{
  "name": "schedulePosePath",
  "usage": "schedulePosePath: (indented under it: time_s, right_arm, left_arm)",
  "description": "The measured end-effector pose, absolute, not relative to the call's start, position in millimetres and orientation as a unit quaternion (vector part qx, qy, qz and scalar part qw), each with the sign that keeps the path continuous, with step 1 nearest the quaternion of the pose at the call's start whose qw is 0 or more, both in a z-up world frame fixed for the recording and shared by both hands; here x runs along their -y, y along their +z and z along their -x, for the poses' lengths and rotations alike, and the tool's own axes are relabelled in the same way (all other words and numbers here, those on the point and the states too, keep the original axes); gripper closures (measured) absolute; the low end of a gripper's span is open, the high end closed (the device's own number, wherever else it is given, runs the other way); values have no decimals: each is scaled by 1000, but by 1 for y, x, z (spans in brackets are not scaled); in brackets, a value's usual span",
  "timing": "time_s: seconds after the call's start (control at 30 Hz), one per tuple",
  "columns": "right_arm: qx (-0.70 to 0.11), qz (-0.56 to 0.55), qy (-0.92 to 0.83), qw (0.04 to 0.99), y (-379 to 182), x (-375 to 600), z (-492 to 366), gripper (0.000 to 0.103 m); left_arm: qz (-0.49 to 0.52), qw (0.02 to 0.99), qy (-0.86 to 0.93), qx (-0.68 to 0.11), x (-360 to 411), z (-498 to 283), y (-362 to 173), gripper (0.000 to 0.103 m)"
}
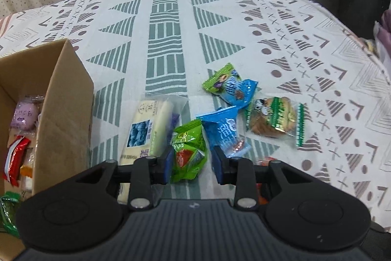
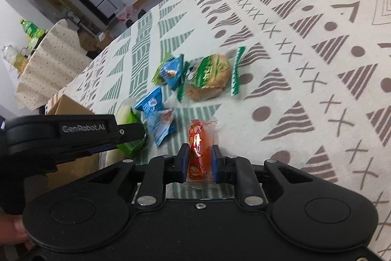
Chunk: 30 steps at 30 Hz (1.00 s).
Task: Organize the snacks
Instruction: 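Grasp the green packet with the left gripper while the right grasps the orange candy, then lower the green packet into the box with the left gripper while the right drops the orange candy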
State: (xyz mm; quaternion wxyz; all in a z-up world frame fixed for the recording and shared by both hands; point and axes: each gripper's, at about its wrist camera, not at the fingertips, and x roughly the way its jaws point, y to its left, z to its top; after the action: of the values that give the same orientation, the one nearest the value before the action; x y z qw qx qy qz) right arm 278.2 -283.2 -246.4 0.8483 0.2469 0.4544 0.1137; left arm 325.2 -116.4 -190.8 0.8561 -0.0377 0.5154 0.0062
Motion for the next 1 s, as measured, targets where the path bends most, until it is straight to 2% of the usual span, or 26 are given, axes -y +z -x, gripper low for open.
schedulePosePath:
  time_s: [0.37,0.53,1.0]
  right_arm:
    - [-451,-254,110,849,-249,284,-283,82]
    - [-451,-241,116,851,-249,280,-285,79]
    - [-454,-243,126,848,-243,279,-276,84]
  left_arm:
    - [48,847,15,-529,115,-337,-212,69]
    - [61,846,14,-529,113,-337,-210,72]
    - [80,854,9,-515,105,-304,-176,72]
